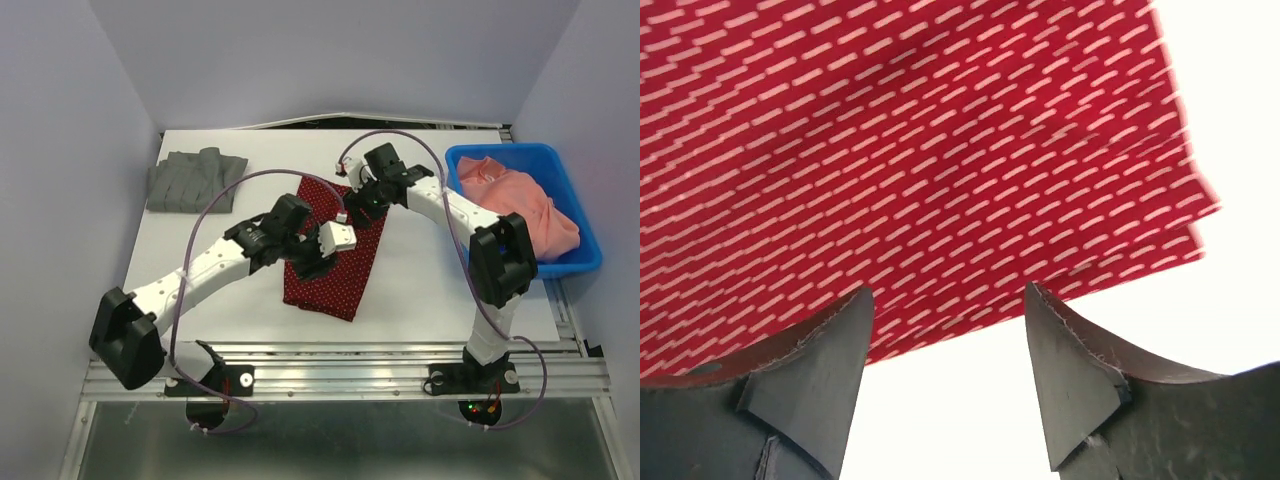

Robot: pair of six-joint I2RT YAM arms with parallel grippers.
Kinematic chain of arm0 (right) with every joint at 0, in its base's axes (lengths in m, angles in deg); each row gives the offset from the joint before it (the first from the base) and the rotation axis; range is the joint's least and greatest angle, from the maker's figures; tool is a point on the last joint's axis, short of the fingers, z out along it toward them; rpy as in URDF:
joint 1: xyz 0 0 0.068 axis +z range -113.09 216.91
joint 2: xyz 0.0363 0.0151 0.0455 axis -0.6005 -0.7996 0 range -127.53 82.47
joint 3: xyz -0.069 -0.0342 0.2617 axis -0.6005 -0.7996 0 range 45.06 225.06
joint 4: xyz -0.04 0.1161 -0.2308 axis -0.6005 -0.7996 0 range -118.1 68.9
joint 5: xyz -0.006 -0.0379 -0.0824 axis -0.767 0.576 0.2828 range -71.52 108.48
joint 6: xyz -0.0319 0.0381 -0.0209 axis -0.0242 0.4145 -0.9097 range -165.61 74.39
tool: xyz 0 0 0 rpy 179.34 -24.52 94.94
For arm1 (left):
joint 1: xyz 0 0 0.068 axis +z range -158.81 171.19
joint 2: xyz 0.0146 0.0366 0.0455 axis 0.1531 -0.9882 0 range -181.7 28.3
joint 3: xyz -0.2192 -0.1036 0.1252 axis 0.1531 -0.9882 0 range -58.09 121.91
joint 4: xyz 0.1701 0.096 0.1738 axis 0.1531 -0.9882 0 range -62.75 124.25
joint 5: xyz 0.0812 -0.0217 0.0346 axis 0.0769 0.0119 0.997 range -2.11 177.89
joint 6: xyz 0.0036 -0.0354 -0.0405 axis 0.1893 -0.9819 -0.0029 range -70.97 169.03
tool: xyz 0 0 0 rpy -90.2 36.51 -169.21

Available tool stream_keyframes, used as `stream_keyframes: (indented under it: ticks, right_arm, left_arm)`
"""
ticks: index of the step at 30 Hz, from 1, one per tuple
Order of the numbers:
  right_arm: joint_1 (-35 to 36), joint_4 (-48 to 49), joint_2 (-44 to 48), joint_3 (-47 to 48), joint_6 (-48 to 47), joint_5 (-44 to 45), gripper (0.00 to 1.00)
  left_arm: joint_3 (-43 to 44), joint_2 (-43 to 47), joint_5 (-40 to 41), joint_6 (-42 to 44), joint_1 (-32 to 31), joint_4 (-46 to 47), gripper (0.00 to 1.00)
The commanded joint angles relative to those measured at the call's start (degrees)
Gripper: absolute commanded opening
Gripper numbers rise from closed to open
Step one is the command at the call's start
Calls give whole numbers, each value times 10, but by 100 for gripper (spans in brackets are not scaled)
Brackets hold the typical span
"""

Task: Fold and stack the skirts
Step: Fold the skirt

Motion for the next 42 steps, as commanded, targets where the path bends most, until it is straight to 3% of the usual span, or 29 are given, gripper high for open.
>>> stream_keyframes:
  ticks: [1, 4, 9, 15, 21, 29, 36, 42]
  right_arm:
    - [3, -5, 34, -72, 95, -135, 66]
    - [3, 29, 47, -123, 132, -204, 65]
    - [3, 62, 26, -160, 156, -244, 64]
    - [3, 74, 1, -157, 159, -244, 64]
    - [3, 54, -12, -157, 141, -208, 62]
    - [3, 42, -15, -169, 124, -155, 60]
    - [3, 34, -16, -166, 115, -147, 60]
    - [3, 33, -17, -169, 112, -143, 60]
  left_arm:
    - [-101, 82, 103, 97, -5, -5, 60]
    - [-188, 134, 156, 160, -20, 52, 63]
    - [-306, 184, 222, 235, -47, 179, 66]
    - [-368, 168, 261, 291, -82, 297, 66]
    - [-408, 124, 260, 323, -105, 352, 66]
    - [-391, 112, 227, 335, -119, 306, 66]
    - [-364, 179, 199, 317, -120, 178, 66]
    - [-362, 185, 193, 321, -121, 144, 68]
